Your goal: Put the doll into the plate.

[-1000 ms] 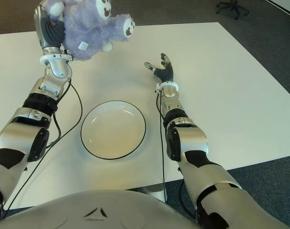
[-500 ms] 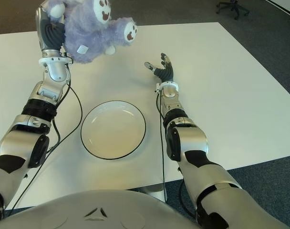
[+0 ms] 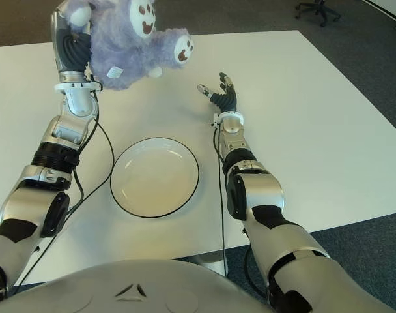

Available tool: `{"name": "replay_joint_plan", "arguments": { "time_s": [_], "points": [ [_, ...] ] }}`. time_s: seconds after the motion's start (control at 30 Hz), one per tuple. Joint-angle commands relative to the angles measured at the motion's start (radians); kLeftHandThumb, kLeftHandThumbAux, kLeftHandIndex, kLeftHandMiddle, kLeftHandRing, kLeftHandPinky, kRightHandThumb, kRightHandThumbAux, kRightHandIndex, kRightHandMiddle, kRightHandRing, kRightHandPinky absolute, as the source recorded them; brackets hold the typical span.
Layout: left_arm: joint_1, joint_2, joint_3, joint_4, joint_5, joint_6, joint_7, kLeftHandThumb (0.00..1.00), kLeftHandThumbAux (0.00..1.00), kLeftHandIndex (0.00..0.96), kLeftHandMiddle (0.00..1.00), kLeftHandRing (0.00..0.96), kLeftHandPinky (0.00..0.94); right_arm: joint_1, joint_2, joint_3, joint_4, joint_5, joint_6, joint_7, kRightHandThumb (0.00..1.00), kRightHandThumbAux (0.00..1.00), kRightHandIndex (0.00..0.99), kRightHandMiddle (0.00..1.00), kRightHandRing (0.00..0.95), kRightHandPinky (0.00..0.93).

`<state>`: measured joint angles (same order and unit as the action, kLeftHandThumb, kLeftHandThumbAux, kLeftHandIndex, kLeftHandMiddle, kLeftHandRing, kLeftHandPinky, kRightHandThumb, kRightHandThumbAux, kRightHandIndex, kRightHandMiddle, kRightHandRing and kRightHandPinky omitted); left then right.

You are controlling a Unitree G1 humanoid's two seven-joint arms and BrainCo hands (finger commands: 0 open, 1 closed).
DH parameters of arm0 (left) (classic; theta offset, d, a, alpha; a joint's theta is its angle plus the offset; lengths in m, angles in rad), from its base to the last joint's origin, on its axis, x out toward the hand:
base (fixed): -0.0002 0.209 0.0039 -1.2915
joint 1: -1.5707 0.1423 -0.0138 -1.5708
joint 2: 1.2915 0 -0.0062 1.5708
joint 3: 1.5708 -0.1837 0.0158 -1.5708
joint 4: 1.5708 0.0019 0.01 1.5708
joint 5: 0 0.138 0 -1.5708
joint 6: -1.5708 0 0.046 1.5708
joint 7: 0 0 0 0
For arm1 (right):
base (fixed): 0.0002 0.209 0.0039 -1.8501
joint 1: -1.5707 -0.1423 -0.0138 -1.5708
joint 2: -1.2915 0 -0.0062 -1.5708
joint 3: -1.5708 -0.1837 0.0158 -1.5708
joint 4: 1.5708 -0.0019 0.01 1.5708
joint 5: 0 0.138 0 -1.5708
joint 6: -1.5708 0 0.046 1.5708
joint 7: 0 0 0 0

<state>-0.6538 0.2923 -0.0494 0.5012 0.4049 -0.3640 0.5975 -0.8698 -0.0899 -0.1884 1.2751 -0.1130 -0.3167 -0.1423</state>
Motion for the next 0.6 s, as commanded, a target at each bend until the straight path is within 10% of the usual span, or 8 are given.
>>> {"name": "replay_joint_plan", "arguments": {
  "time_s": [0.03,0.6],
  "points": [
    [0.023,0.003,0.001,-0.023,0.045,0.001,0.024,0.848,0.662,0.419,0.557,0.801,0.821,0.103,0.025,-0.011,0.082,0.013,0.111,0.003,0.105,0.722,0.090,0.072,0.049,0.042],
    [0.072,0.004,-0.004,-0.089,0.121,-0.013,0.052,0.846,0.660,0.436,0.547,0.852,0.835,0.103,0.023,-0.010,0.083,0.005,0.111,0.005,0.096,0.719,0.083,0.061,0.039,0.029]
  ]
}}
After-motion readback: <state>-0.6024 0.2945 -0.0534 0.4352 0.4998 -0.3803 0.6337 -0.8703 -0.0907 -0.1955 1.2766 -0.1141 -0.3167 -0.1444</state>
